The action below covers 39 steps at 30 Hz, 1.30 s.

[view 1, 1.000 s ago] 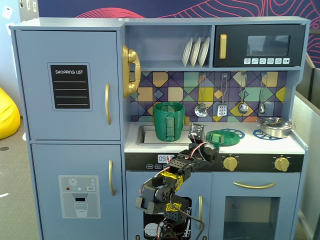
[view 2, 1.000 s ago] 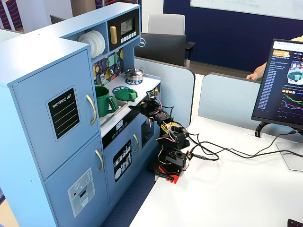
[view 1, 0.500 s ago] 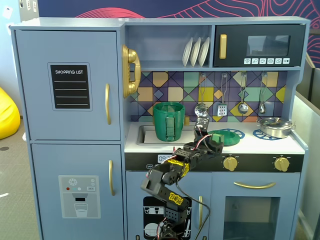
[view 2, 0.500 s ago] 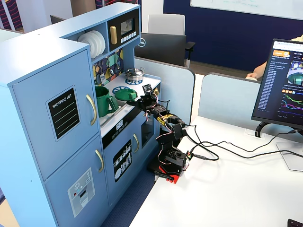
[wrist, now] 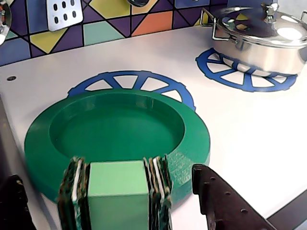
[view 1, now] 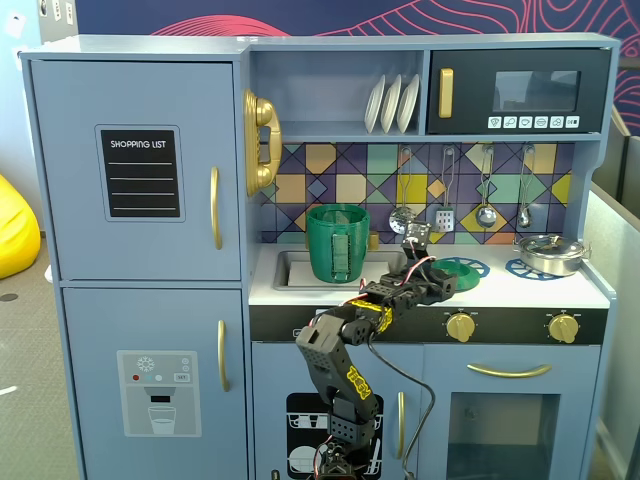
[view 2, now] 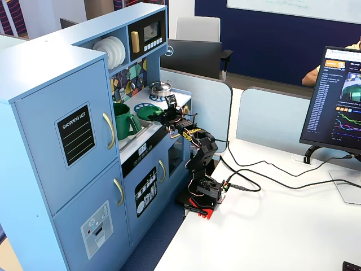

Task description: Pick up the lid from the counter and put it on the green recipient

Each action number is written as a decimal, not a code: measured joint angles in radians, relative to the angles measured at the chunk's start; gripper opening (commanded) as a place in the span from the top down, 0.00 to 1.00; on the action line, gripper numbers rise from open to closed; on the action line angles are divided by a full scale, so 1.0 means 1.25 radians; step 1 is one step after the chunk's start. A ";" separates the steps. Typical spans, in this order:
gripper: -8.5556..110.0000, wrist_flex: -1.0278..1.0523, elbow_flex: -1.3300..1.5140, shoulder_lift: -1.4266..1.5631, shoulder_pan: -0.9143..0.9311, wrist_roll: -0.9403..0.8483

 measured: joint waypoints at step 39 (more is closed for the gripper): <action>0.93 0.454 -0.632 0.004 -0.281 0.063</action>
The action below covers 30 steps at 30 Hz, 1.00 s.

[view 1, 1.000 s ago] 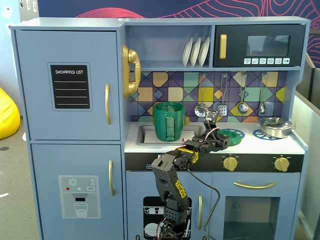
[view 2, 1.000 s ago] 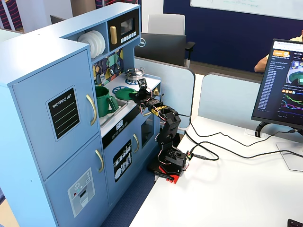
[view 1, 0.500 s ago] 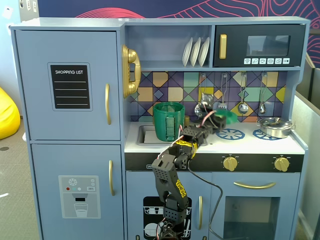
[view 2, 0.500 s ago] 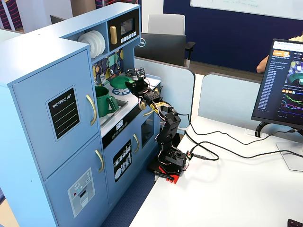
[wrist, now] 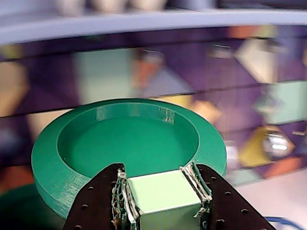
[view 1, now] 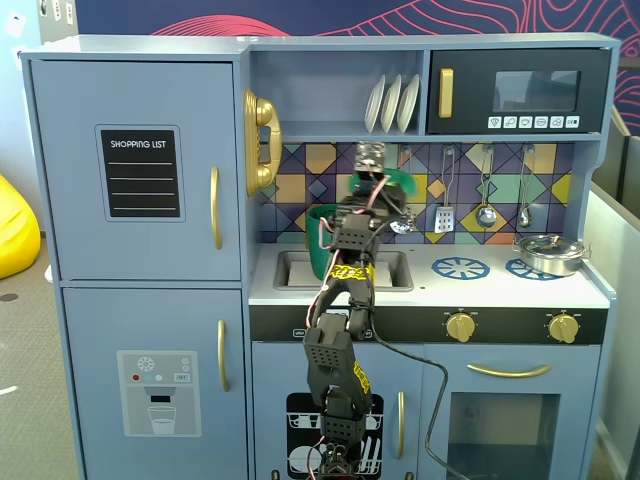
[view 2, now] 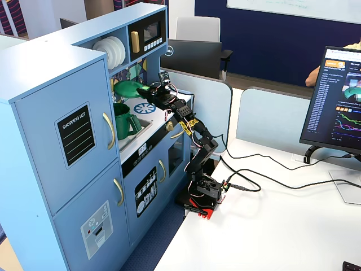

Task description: Pick up the lid from the counter and put it on the green recipient

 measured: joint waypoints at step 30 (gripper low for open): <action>0.93 -0.017 0.032 -0.037 -0.140 -0.060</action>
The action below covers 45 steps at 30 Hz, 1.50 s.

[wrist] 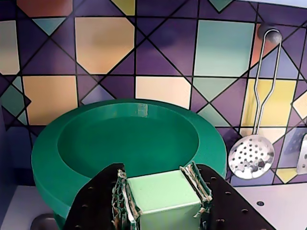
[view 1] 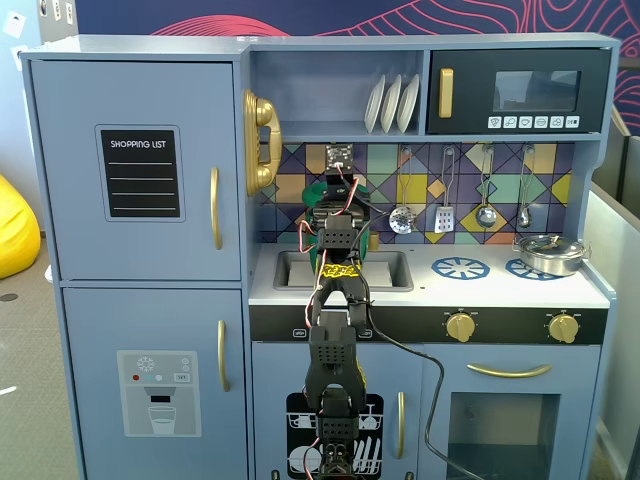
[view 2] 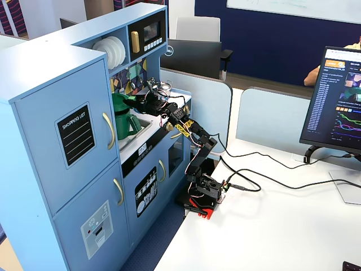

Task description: Pick up the lid from the counter and put it on the green recipient

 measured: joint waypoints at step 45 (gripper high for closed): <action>0.80 0.129 0.205 0.356 0.044 -0.016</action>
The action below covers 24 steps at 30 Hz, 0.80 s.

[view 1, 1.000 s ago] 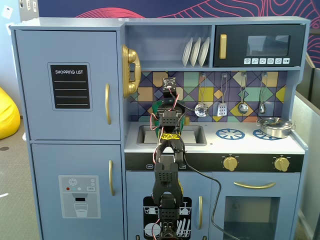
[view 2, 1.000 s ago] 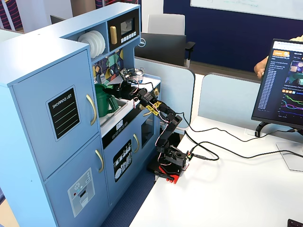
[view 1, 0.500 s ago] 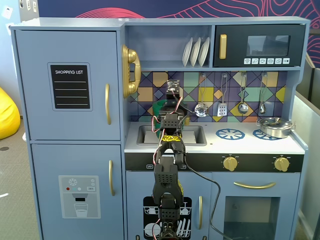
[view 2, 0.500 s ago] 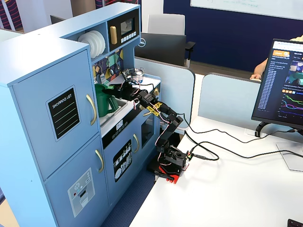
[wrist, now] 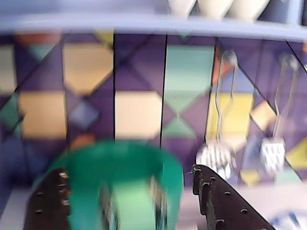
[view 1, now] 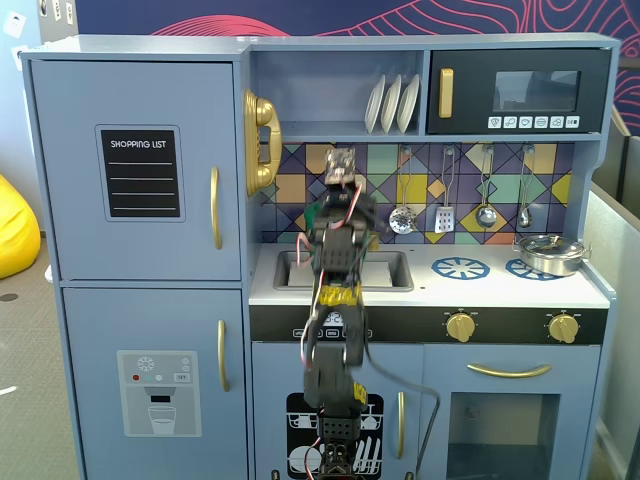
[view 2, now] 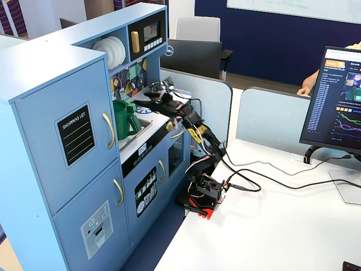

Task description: Pick up the lid from the counter and put it on the green recipient

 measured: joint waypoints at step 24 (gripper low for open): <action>0.93 0.329 1.071 0.561 -0.066 0.211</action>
